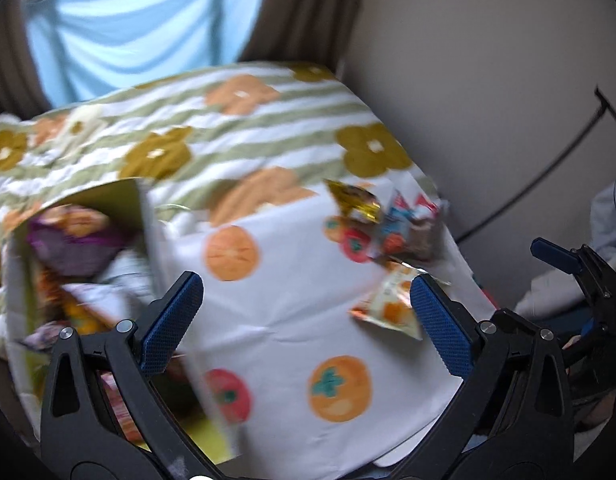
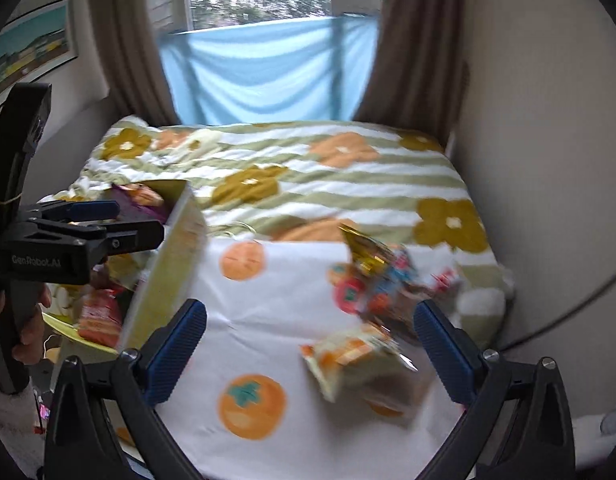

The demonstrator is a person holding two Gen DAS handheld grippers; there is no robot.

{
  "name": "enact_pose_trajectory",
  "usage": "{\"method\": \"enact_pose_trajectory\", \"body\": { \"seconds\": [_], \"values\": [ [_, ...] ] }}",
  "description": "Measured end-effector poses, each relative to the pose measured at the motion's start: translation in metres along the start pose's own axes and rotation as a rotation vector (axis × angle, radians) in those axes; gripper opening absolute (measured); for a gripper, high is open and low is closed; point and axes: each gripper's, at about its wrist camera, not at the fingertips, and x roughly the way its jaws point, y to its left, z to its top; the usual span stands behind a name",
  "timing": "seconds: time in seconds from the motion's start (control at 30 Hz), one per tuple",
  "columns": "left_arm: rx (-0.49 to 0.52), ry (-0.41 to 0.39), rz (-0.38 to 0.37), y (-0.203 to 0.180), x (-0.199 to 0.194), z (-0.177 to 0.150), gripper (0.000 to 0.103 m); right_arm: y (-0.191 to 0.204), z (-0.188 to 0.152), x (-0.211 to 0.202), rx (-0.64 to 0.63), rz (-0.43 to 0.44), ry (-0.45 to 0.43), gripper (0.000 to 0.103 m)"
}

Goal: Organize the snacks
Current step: 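Move both tools back over the remaining snacks, then grasp the chiffon cake packet with the left tool while the right tool grasps the white pouch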

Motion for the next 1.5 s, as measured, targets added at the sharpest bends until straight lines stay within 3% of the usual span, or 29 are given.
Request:
{"method": "enact_pose_trajectory", "body": {
  "seconds": [0.17, 0.33, 0.67, 0.87, 0.97, 1.0, 1.03, 1.3, 1.5],
  "values": [
    [0.046, 0.104, -0.080, -0.048, 0.056, 0.004, 0.102, -0.049, -0.024, 0.008, 0.074, 0.015, 0.058, 0.103],
    [0.120, 0.219, -0.095, -0.076, 0.105, -0.003, 0.102, -0.079, -0.049, 0.024, 0.153, 0.011, 0.104, 0.103],
    [0.284, 0.414, -0.173, -0.101, 0.190, -0.016, 0.102, -0.091, -0.098, 0.068, 0.310, -0.065, 0.195, 0.103],
    [0.335, 0.495, -0.232, -0.108, 0.223, -0.026, 0.090, -0.089, -0.116, 0.088, 0.378, -0.112, 0.214, 0.103],
    [0.355, 0.525, -0.255, -0.110, 0.233, -0.031, 0.085, -0.089, -0.120, 0.094, 0.406, -0.123, 0.218, 0.103],
    [0.359, 0.534, -0.260, -0.111, 0.235, -0.032, 0.074, -0.090, -0.121, 0.095, 0.415, -0.122, 0.219, 0.103],
    [0.365, 0.543, -0.262, -0.111, 0.237, -0.034, 0.070, -0.089, -0.120, 0.096, 0.422, -0.121, 0.221, 0.103],
    [0.415, 0.527, -0.221, -0.107, 0.233, -0.035, 0.063, -0.086, -0.115, 0.105, 0.431, -0.133, 0.217, 0.103],
    [0.372, 0.513, -0.174, -0.083, 0.227, -0.028, 0.061, -0.084, -0.114, 0.119, 0.423, -0.155, 0.218, 0.103]
  ]
}}
